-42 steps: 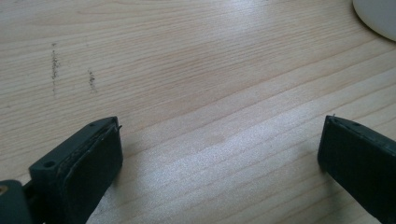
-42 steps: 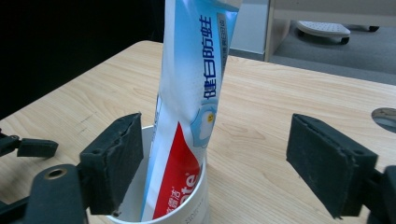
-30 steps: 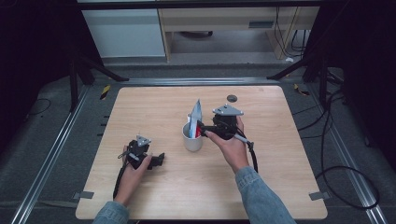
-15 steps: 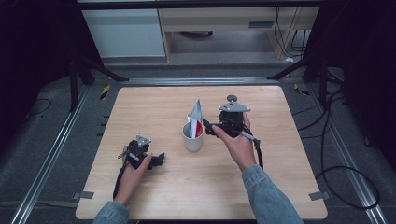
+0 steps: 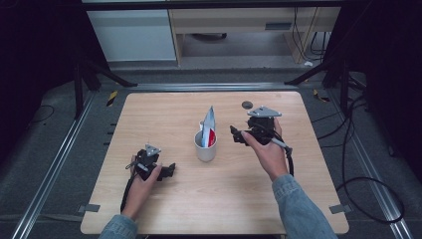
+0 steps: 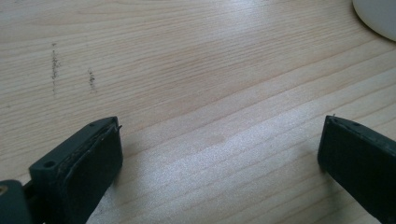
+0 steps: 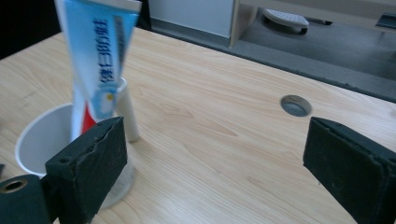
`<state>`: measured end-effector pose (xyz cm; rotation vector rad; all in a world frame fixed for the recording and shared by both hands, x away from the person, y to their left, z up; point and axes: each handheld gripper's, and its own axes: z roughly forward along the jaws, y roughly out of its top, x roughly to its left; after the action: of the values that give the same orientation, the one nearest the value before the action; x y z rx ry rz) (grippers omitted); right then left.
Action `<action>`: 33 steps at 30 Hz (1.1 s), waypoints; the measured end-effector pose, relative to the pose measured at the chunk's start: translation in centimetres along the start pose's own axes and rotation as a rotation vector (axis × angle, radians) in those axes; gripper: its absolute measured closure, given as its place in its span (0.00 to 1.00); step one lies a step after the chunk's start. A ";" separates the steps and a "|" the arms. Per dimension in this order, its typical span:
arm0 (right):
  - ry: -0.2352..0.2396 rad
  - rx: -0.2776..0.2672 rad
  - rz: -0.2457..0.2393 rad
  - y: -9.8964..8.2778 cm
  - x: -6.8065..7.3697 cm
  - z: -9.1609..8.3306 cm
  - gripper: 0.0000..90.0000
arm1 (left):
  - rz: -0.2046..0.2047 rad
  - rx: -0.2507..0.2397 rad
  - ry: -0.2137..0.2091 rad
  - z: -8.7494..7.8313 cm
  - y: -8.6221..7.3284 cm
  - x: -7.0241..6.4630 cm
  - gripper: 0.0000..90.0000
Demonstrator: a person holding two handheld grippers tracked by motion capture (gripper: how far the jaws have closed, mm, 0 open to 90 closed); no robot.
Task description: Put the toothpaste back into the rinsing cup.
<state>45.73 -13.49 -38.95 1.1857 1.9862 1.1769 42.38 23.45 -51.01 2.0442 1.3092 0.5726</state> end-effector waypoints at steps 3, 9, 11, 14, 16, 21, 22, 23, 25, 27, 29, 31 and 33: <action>-0.019 0.011 -0.013 -0.4 -1.0 -0.6 0.07 | 0.000 0.000 0.000 0.0 0.0 0.0 0.00; -0.055 0.040 -0.025 -1.8 -2.8 -1.6 0.08 | 0.000 0.000 0.000 0.0 0.0 0.0 0.00; -0.071 0.050 -0.026 -2.3 -3.3 -1.9 0.08 | 0.000 0.000 0.000 0.0 0.0 0.0 0.00; -0.079 0.065 -0.015 -3.1 -4.0 -2.2 0.09 | 0.000 0.000 0.000 0.0 0.0 0.0 0.00; -0.083 0.076 -0.011 -3.8 -4.5 -2.3 0.09 | 0.000 0.000 0.000 0.0 0.0 0.0 0.00; -0.075 0.128 -0.009 -5.2 -4.9 -2.2 0.09 | 0.000 0.000 0.000 0.0 0.0 0.0 0.00; -0.075 0.128 -0.009 -5.2 -4.9 -2.2 0.09 | 0.000 0.000 0.000 0.0 0.0 0.0 0.00; -0.075 0.134 -0.013 -5.5 -5.0 -2.2 0.08 | 0.000 -0.001 0.000 0.0 0.0 0.0 0.00; -0.071 0.148 -0.011 -5.9 -5.1 -2.0 0.08 | 0.001 0.000 0.000 0.0 0.0 0.0 0.00; -0.068 0.171 -0.003 -6.4 -5.3 -1.9 0.08 | 0.000 -0.001 0.000 0.0 0.0 0.0 0.00; -0.069 0.186 -0.003 -6.9 -5.5 -1.8 0.08 | 0.000 0.000 0.000 0.0 0.0 0.0 0.00; -0.066 0.214 -0.003 -7.5 -5.7 -1.6 0.08 | 0.000 0.000 0.000 0.0 0.0 0.0 0.00; -0.065 0.242 0.006 -8.0 -5.8 -1.5 0.08 | 0.000 0.000 0.000 0.0 0.0 0.0 0.00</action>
<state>43.95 -21.13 -45.24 1.3306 2.1201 0.9071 42.38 23.45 -51.01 2.0441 1.3090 0.5725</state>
